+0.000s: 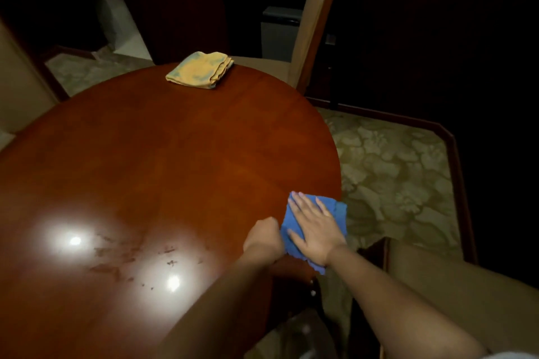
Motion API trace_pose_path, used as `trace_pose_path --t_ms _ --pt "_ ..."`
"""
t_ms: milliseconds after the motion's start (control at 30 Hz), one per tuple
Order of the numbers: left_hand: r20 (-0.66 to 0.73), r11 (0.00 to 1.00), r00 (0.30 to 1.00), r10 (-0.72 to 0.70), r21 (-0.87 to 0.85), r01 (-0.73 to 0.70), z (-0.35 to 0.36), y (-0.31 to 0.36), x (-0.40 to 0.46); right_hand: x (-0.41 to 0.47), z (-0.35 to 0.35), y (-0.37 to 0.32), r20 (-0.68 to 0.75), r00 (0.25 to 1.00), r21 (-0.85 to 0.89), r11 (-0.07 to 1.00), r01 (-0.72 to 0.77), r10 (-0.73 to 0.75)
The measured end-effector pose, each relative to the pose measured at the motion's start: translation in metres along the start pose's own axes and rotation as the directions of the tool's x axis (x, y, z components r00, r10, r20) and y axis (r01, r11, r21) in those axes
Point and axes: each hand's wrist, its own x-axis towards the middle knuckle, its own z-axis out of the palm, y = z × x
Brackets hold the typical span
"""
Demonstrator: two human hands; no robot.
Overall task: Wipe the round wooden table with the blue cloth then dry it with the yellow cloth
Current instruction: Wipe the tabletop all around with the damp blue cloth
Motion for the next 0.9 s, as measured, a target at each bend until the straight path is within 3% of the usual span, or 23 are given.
trace_pose_path --t_ms 267,667,900 --pt "0.067 0.992 0.996 -0.056 0.116 0.047 -0.005 0.007 0.001 -0.004 -0.002 -0.002 0.002 1.0 -0.002 1.0 0.023 -0.023" --pt "-0.085 0.999 0.996 -0.021 0.042 0.025 -0.048 0.052 0.109 0.117 -0.032 0.081 -0.056 0.998 -0.065 0.998 0.021 -0.025" --pt "-0.094 0.998 0.995 0.024 0.059 -0.018 -0.051 0.057 0.114 0.125 -0.034 0.088 -0.047 0.999 -0.073 0.997 0.009 -0.012"
